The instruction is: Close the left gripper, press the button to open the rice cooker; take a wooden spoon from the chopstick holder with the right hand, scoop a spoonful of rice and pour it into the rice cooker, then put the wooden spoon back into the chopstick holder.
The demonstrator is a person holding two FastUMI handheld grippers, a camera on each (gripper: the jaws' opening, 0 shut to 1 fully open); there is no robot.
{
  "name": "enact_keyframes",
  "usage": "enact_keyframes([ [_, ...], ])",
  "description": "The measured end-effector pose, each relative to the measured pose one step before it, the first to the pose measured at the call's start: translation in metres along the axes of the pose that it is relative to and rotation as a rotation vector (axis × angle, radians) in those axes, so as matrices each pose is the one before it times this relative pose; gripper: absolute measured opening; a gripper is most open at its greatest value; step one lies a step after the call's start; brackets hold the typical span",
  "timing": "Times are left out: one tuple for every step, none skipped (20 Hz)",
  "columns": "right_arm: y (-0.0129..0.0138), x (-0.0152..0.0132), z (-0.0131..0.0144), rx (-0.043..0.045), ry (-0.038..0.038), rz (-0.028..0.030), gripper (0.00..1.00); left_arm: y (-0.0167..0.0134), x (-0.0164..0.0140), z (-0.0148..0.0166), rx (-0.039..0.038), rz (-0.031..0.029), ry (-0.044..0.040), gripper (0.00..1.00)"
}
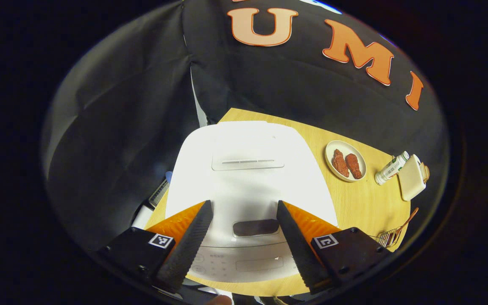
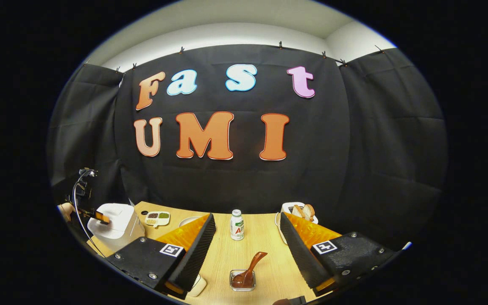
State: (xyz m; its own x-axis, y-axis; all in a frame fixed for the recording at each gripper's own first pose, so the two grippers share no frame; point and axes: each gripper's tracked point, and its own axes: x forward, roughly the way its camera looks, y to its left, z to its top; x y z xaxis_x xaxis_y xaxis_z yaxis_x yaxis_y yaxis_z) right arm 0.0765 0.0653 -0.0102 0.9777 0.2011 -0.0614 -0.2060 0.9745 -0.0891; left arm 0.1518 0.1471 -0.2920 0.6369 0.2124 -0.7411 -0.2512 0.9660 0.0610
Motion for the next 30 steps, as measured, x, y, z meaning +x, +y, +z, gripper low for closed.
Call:
enact_keyframes([
  [0.00238, 0.00104, -0.00165, -0.00077, 0.00374, 0.00472, 0.95, -0.00105, -0.00183, -0.00372, 0.00781, -0.01556, 0.01514, 1.0],
  [0.00093, 0.00046, -0.00263, 0.00282, 0.00463, 0.00401, 0.95, -0.00285, 0.00186, -0.00177, 0.02756, -0.01916, -0.01126, 1.0],
  [0.00319, 0.00054, -0.00145, 0.00331, 0.00616, 0.00638, 0.95, 0.00176, 0.00012, -0.00119, 0.01972, -0.00876, 0.00547, 1.0],
  [0.00299, 0.00037, -0.00233, 0.0007, 0.00592, 0.00689, 0.95, -0.00022, 0.00091, 0.00097, 0.00492, -0.00694, -0.01195, 1.0],
  [0.00257, 0.00141, -0.00076, -0.00202, 0.00232, 0.00583, 0.95, -0.00011, -0.00157, 0.00029, -0.00692, -0.00091, -0.00305, 1.0],
  [0.0032, 0.00065, 0.00019, -0.00423, 0.00049, 0.00771, 0.95, -0.00036, 0.00033, 0.00229, -0.00123, 0.00161, -0.01022, 1.0],
  [0.00326, -0.0011, 0.0006, -0.00307, -0.00223, 0.00487, 0.95, 0.00131, -0.00068, 0.00093, 0.00797, 0.00464, -0.00667, 1.0],
  [0.00227, -0.00039, 0.00017, -0.00363, -0.00292, 0.004, 0.95, -0.00012, 0.00037, 0.0022, 0.00609, 0.00497, -0.01562, 1.0],
  [0.00199, 0.00022, -0.00008, -0.00225, -0.00043, 0.00137, 1.0, -0.00119, 0.00069, -0.00071, 0.00703, 0.00359, -0.00094, 1.0],
  [0.002, -0.00034, -0.00167, 0.00092, 0.00353, 0.00251, 0.95, 0.00006, -0.00259, 0.00039, 0.00555, -0.00411, -0.00173, 1.0],
  [0.00165, -0.00077, -0.00047, -0.00038, 0.00343, 0.00175, 0.95, -0.00043, -0.00236, -0.00092, -0.00347, 0.00013, 0.00509, 1.0],
  [-0.0005, -0.00042, 0.00109, -0.00144, -0.00127, -0.00323, 0.95, 0.00061, -0.00137, -0.00101, -0.00591, 0.00123, 0.00358, 1.0],
  [-0.00106, -0.00061, 0.00112, -0.00053, -0.00158, -0.00476, 1.0, 0.00097, -0.00204, -0.00132, -0.01051, 0.00161, -0.00159, 1.0],
  [-0.00102, -0.00081, 0.00184, 0.00188, -0.00468, -0.00522, 1.0, -0.00017, -0.00469, 0.00171, -0.01507, -0.00327, -0.01008, 1.0],
  [-0.00084, -0.00187, 0.00234, 0.00096, -0.00473, -0.00462, 0.95, 0.00105, -0.00427, 0.00311, -0.00967, -0.0022, -0.01793, 1.0],
  [-0.0021, -0.00177, 0.00228, 0.0006, -0.00453, -0.00552, 0.95, 0.00229, -0.00616, 0.00539, 0.00334, 0.00299, -0.02233, 1.0],
  [-0.00276, -0.00062, 0.00185, 0.00107, -0.00262, -0.00505, 0.95, 0.00075, -0.00896, 0.00722, 0.01013, 0.00247, -0.03056, 1.0],
  [-0.00205, -0.00181, 0.00364, 0.00067, -0.0055, -0.00517, 0.95, 0.00078, -0.00987, 0.01157, 0.00864, 0.00204, -0.03543, 1.0],
  [-0.00333, -0.00096, 0.00363, -0.00136, -0.00626, -0.00758, 0.95, -0.00099, -0.01018, 0.01473, 0.00338, 0.00176, -0.04111, 1.0],
  [-0.0036, -0.00091, 0.0043, -0.00349, -0.00804, -0.00895, 0.95, -0.0019, -0.01212, 0.0173, 0.0004, -0.0037, -0.04327, 1.0],
  [-0.00359, -0.0007, 0.00438, -0.00401, -0.00741, -0.00995, 0.95, -0.00042, -0.01357, 0.01947, 0.00104, -0.00519, -0.05051, 1.0],
  [-0.00326, -0.00041, 0.00444, -0.00247, -0.00784, -0.00843, 0.95, -0.00153, -0.01514, 0.01987, 0.00313, -0.00831, -0.0497, 1.0],
  [-0.00248, -0.00179, 0.00598, 0.00052, -0.0102, -0.00668, 0.95, -0.00422, -0.0159, 0.02019, 0.00521, -0.00967, -0.05107, 1.0],
  [-0.00276, -0.00108, 0.00519, 0.00221, -0.01155, -0.00634, 0.95, -0.00565, -0.01449, 0.0238, 0.00421, -0.01683, -0.05331, 1.0],
  [-0.00317, -0.00223, 0.00413, 0.00413, -0.0087, -0.00945, 0.95, -0.00696, -0.0156, 0.02238, 0.00333, -0.02022, -0.05789, 1.0],
  [-0.00374, -0.00179, 0.00473, 0.00293, -0.01123, -0.0079, 0.95, -0.00589, -0.01391, 0.02323, 0.00748, -0.01353, -0.05839, 1.0],
  [-0.0037, -0.00136, 0.00508, 0.00242, -0.0114, -0.00802, 0.95, -0.0014, -0.01423, 0.02236, 0.01291, -0.00524, -0.05682, 1.0],
  [-0.00398, -0.00136, 0.00411, 0.00267, -0.00832, -0.00765, 0.95, -0.0006, -0.01232, 0.02145, 0.01551, 0.0011, -0.05198, 1.0],
  [-0.00271, -0.00128, 0.00298, 0.00237, -0.00587, -0.00634, 0.95, -0.00149, -0.01217, 0.0173, 0.00921, 0.0022, -0.04384, 1.0],
  [-0.00315, -0.00167, 0.00441, 0.00285, -0.00738, -0.00622, 0.95, -0.00262, -0.00997, 0.01475, 0.00112, -0.00256, -0.03662, 1.0],
])
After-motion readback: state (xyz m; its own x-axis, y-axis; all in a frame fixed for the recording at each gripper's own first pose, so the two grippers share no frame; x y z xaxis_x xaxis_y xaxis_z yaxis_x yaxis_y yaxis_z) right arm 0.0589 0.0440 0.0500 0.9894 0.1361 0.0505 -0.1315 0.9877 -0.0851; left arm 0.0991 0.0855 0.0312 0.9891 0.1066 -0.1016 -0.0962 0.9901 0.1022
